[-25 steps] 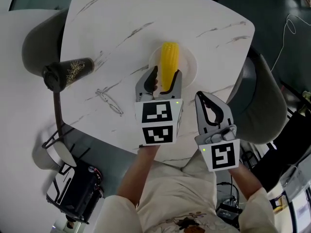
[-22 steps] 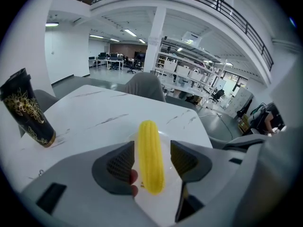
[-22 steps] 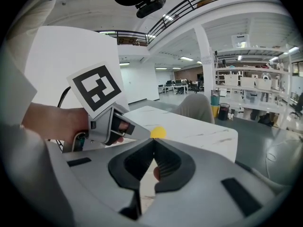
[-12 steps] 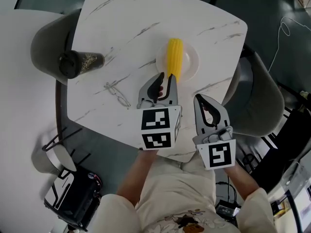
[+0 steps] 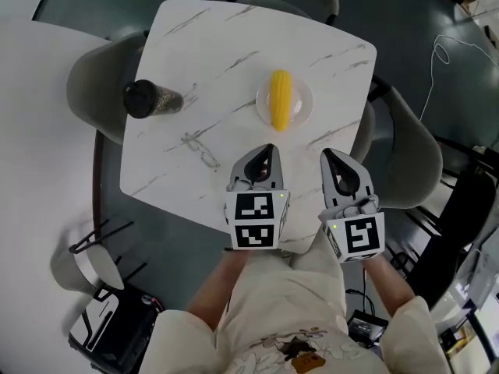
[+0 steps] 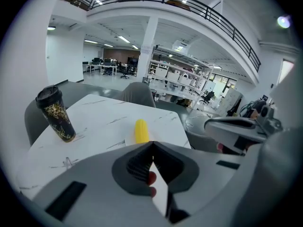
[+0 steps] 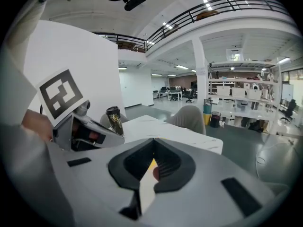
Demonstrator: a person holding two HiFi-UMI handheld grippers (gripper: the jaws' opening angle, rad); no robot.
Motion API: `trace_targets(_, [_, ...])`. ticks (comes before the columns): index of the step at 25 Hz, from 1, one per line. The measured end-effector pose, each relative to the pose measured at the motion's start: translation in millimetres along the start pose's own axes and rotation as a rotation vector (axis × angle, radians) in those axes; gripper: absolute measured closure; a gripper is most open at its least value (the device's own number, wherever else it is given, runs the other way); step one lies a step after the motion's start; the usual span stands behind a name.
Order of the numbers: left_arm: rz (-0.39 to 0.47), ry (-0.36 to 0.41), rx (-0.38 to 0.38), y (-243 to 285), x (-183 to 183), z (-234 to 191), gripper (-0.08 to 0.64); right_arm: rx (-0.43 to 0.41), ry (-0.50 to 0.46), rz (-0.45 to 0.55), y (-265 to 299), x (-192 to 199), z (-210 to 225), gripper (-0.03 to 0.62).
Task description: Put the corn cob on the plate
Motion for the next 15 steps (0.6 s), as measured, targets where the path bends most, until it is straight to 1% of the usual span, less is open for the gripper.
trace_targets(3, [-0.007, 0.04, 0.032, -14.3, 0.3, 7.9, 0.552, -0.017, -0.014, 0.004, -10.8, -11.6, -3.8, 0.588])
trace_targets(5, [0.003, 0.062, 0.045, -25.8, -3.3, 12.1, 0.554, -0.023, -0.013, 0.0, -17.2, -16.4, -4.5, 0.588])
trace_targets(9, [0.023, 0.073, 0.071, -50.9, -6.4, 19.2, 0.554, -0.014, 0.03, -0.01, -30.8, -22.7, -5.2, 0.588])
trace_targets(15, [0.032, 0.07, 0.103, -88.0, -3.7, 14.9, 0.554, -0.017, 0.051, -0.004, -44.0, -32.9, -19.9, 0.588])
Point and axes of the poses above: the fingertips, and each gripper's own axes: y forward along the fingers, z to its right, x out of its underside, the point moved 6 cm from there along -y, backward along the fingers, and after that the axes turned 4 degrees about x, right-handed, at the moved point
